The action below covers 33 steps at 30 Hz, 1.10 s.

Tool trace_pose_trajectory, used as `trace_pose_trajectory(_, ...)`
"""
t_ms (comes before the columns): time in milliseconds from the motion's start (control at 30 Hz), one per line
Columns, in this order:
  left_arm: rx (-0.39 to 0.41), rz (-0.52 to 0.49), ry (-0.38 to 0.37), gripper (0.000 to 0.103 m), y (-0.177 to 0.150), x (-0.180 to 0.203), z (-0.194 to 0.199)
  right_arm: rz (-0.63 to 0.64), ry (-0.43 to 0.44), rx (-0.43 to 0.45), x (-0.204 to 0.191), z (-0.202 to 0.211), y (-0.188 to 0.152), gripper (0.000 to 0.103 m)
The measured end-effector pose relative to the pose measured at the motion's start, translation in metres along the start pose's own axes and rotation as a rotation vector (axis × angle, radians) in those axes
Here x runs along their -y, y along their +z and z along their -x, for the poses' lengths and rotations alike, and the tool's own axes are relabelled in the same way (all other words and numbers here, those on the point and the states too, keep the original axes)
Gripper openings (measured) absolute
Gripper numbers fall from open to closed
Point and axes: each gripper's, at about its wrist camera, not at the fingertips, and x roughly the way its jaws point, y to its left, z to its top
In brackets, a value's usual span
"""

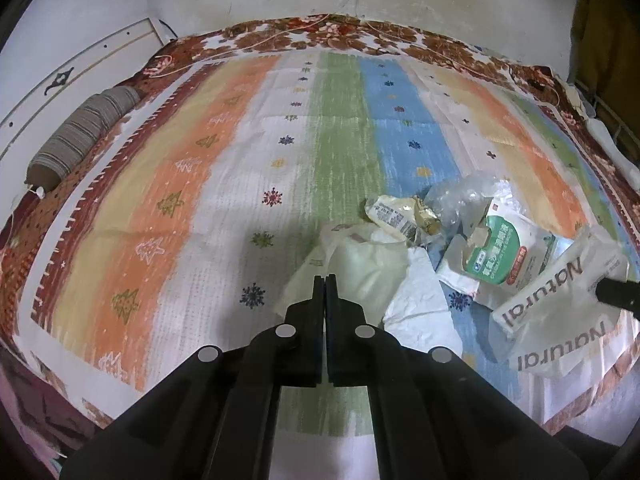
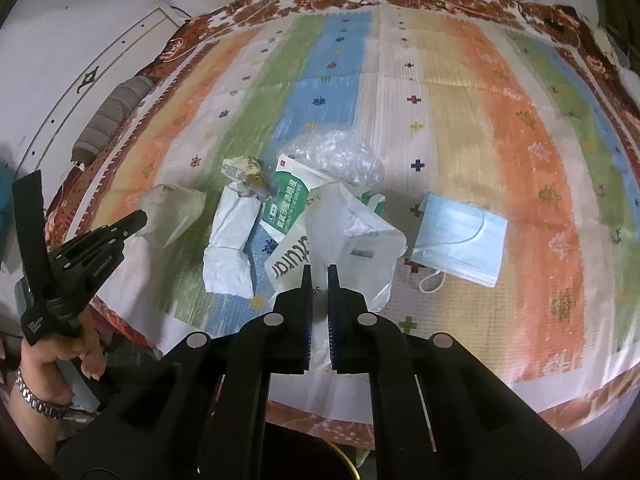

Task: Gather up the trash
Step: 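Grasp the cream plastic bag with the left gripper while the right grasps the white 'Natural' bag, then carry both held bags down over the dark bin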

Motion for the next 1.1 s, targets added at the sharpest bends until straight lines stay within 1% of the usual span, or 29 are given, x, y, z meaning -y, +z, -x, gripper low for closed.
trace_pose_trajectory(100, -0.014, 0.022, -0.019, 0.000, -0.002, -0.002, 0.007, 0.034, 0.002, 0.013, -0.004, 0.008, -0.002, 0.004)
trace_pose_trajectory(233, -0.006, 0.064, -0.050, 0.000, -0.001, -0.004, 0.024, 0.069, 0.012, 0.029, -0.010, 0.018, -0.006, 0.003)
trace_pose_trajectory(733, 0.041, 0.140, -0.210, 0.000, 0.001, 0.012, 0.090, 0.099, 0.039, 0.161, -0.022, 0.090, -0.038, 0.003)
trace_pose_trajectory(867, 0.063, 0.152, -0.232, 0.000, -0.003, 0.013, 0.109, 0.113, 0.020, 0.184, -0.026, 0.101, -0.047, 0.003)
trace_pose_trajectory(967, 0.072, 0.159, -0.242, 0.000, -0.009, 0.014, 0.120, 0.107, 0.032, 0.189, -0.027, 0.108, -0.053, 0.003)
trace_pose_trajectory(1100, 0.077, 0.166, -0.265, 0.000, -0.017, 0.015, 0.134, 0.114, 0.047, 0.217, -0.032, 0.123, -0.066, 0.003)
